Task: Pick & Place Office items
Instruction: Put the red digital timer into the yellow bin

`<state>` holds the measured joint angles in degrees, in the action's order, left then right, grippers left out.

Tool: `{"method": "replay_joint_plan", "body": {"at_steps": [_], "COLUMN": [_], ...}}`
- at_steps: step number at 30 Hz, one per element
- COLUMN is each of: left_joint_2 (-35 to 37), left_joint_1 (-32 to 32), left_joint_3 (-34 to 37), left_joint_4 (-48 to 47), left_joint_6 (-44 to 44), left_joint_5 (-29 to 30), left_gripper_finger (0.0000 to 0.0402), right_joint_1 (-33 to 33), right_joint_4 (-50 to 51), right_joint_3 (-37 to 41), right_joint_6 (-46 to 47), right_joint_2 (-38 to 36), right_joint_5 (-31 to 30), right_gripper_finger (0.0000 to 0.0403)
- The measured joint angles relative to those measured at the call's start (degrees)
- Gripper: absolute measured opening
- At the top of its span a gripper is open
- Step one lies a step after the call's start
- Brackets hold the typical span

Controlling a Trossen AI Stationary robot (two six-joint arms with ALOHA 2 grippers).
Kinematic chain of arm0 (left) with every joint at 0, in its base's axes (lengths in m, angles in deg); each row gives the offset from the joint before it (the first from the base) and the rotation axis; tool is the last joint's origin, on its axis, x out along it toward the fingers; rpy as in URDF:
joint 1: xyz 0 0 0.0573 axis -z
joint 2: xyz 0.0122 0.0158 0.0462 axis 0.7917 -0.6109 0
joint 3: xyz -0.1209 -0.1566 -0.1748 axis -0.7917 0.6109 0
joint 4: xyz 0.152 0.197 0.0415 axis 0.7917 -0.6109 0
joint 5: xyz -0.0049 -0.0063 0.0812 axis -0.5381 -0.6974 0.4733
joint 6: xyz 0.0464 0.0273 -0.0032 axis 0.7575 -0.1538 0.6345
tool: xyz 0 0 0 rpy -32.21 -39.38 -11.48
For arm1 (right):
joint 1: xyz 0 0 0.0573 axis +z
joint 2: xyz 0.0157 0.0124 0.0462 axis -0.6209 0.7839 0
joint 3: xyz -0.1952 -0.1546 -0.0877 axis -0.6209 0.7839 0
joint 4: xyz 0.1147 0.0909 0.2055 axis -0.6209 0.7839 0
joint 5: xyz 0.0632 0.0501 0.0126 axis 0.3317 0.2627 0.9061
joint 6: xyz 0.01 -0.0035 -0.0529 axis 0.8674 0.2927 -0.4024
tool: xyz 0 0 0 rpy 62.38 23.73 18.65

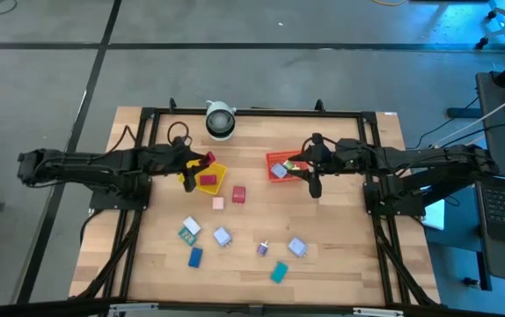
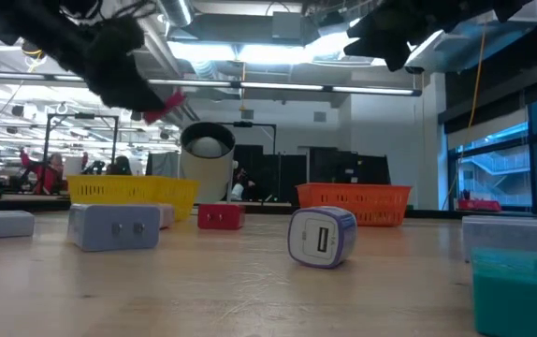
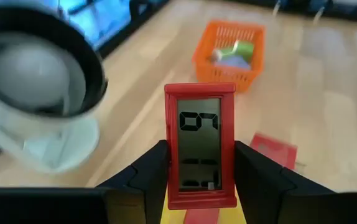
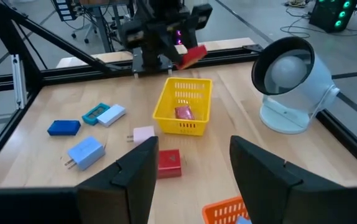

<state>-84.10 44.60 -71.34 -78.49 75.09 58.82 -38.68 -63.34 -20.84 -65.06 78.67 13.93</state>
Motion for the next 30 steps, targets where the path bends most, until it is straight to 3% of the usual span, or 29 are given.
{"method": "replay_joint_plan", "body": {"at_steps": [13, 22, 30], "left_joint_2": [-0.8, -8.3, -14.0], "left_joint_1": [-4.1, -4.8, -7.7], "left_joint_3": [0.0, -0.3, -8.8], "left_joint_4": [-5.9, -9.3, -19.8], "left_joint_6": [-3.3, -4.4, -1.5], "left_joint_5": [-1.4, -6.4, -10.0], "left_gripper_finger": [0.0153, 0.0154, 0.0152], "right_joint_1": [0.0, 0.0, 0.0], "right_joint_4": [0.0, 0.1, 0.1], "right_joint_3": [0.0, 0.0, 0.0], "right_joint_6": [-0.3, -1.7, -1.9], "right_joint_2": [0.0, 0.0, 0.0], "right_joint_5": [0.5, 0.5, 0.7], "right_gripper_finger": [0.0198, 0.0198, 0.0198]}}
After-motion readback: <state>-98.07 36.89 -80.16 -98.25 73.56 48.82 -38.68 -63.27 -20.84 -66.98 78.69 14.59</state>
